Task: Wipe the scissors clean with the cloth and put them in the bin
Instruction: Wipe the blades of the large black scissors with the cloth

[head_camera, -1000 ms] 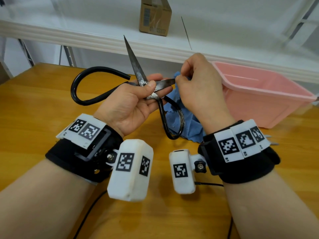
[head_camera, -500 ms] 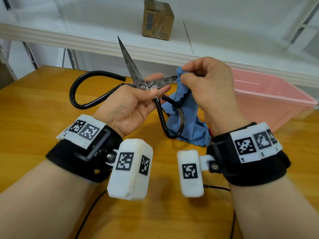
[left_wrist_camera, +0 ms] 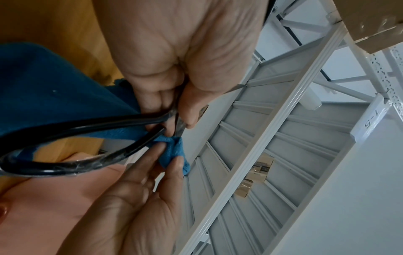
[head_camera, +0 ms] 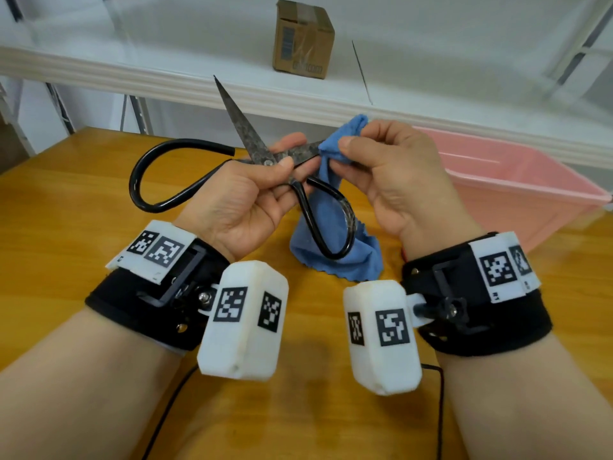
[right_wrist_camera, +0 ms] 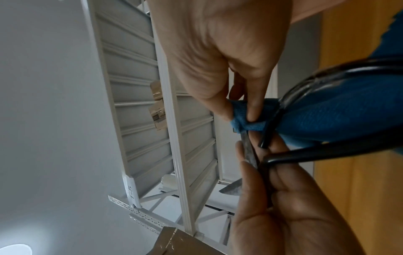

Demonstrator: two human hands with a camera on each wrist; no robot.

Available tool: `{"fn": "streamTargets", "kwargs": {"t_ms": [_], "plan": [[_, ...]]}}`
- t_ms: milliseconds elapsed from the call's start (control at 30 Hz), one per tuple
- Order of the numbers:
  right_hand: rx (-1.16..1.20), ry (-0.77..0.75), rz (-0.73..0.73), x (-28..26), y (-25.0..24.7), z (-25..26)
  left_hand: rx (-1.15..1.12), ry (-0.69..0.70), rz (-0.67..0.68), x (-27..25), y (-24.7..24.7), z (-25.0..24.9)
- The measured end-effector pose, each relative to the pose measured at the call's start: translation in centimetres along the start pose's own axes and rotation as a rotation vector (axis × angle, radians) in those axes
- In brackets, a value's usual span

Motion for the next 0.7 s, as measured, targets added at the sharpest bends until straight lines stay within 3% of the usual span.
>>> {"fn": "streamTargets", "kwargs": {"t_ms": [233,700], "plan": [[-0.085,-0.052,-0.039,0.0,-0.3,-0.2,0.108,-0.04,0.05,-0.2,0.7,1.2],[-0.241,-0.198,-0.169,0.5,-2.6,0.9,0.129,-0.075,0.014,-0.4,0.4,1.0]]}}
Point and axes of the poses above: each hand's wrist, its own x-axis towards the middle knuckle, its own y-axis out of the palm, z = x × y, the point moved 9 cm from there along x, towards the middle knuckle, and after that the axes turned 1 degree about -y, right-handed, at the moved point
